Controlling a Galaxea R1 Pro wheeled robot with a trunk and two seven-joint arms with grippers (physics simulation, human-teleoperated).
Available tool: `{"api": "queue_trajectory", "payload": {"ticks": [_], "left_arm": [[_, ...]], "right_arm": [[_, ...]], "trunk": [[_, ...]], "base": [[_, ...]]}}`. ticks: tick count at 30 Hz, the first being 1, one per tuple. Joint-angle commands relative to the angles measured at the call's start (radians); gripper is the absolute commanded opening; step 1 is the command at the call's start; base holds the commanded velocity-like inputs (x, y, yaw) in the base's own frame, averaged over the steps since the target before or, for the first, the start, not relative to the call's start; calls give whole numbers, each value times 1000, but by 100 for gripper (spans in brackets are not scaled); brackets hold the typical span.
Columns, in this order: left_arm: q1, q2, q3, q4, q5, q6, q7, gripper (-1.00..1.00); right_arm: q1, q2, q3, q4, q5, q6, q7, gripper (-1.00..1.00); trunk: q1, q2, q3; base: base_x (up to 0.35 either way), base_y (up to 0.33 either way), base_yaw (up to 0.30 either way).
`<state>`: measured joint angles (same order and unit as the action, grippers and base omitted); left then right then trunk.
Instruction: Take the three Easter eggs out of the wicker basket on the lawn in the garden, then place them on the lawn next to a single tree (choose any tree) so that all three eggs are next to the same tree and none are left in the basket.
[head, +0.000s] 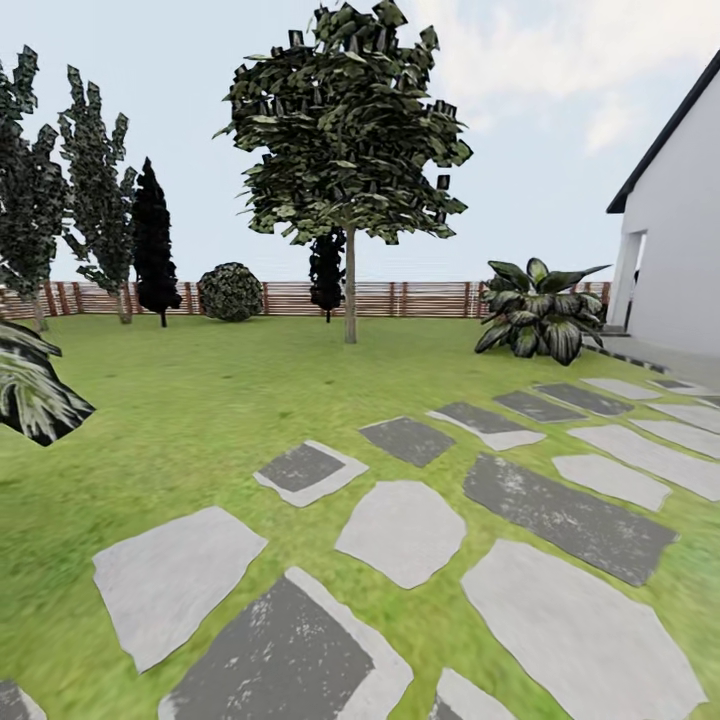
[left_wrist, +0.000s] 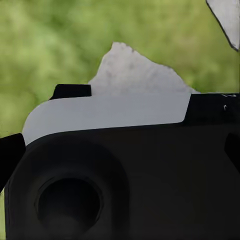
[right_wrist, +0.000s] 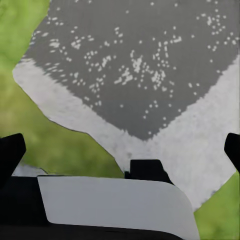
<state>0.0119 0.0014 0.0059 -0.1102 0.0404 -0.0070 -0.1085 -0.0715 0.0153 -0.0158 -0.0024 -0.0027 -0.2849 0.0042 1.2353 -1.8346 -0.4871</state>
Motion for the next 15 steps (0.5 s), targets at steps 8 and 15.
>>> {"api": "queue_trajectory", "payload": {"ticks": [8, 15], "left_arm": [[0, 0, 1, -1, 4, -1, -4, 100], [0, 0, 1, -1, 4, -1, -4, 100]], "right_arm": [[-1, 0, -1, 1, 0, -3, 0, 100], [-1, 0, -1, 1, 0, -3, 0, 100]], "trunk": [[1, 0, -1], [1, 0, -1]], "base": [[330, 0, 177], [330, 0, 177]]}}
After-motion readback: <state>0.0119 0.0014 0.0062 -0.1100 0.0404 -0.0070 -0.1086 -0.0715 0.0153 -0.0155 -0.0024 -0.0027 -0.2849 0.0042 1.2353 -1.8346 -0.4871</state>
